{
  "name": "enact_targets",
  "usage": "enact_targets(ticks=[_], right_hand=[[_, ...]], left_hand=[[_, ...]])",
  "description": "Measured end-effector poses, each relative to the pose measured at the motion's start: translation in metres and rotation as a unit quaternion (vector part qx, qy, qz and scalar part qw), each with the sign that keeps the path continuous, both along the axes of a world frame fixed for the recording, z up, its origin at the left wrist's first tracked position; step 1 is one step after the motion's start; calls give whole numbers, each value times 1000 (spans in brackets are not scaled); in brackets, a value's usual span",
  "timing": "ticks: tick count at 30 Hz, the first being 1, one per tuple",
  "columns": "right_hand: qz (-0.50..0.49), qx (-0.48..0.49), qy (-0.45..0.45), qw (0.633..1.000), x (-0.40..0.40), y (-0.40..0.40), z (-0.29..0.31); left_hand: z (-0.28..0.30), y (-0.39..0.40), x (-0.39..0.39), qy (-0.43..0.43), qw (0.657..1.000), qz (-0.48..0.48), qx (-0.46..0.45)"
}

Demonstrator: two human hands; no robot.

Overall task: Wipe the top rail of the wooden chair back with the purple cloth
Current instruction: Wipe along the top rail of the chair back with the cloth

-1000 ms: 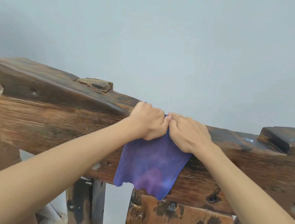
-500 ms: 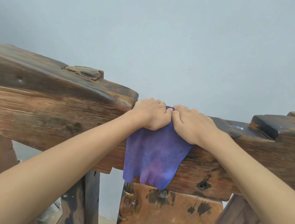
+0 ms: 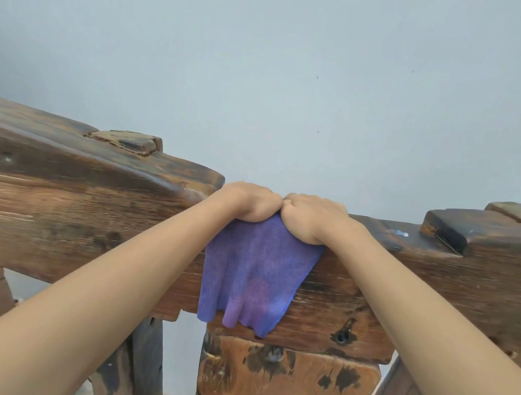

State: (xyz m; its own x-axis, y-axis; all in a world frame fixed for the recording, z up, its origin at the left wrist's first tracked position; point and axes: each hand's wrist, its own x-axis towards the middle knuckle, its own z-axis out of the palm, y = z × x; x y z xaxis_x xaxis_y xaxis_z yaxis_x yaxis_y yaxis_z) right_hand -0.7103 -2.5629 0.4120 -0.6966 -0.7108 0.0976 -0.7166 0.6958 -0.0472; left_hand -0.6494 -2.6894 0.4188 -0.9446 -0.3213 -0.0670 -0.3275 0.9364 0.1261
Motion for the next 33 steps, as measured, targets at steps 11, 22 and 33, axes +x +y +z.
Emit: enact_targets(ticks=[11,22,33], right_hand=[[-12,-42,22,999,14,10,-8],[-48,-88,114,988,45,39,-30],[-61,-53,81,993,35,43,-20]], left_hand=[[-5,12,17,34,999,27,-22],[-23,24,36,148,986,-47,-60],[-21,28,23,105,993,-53,-23]])
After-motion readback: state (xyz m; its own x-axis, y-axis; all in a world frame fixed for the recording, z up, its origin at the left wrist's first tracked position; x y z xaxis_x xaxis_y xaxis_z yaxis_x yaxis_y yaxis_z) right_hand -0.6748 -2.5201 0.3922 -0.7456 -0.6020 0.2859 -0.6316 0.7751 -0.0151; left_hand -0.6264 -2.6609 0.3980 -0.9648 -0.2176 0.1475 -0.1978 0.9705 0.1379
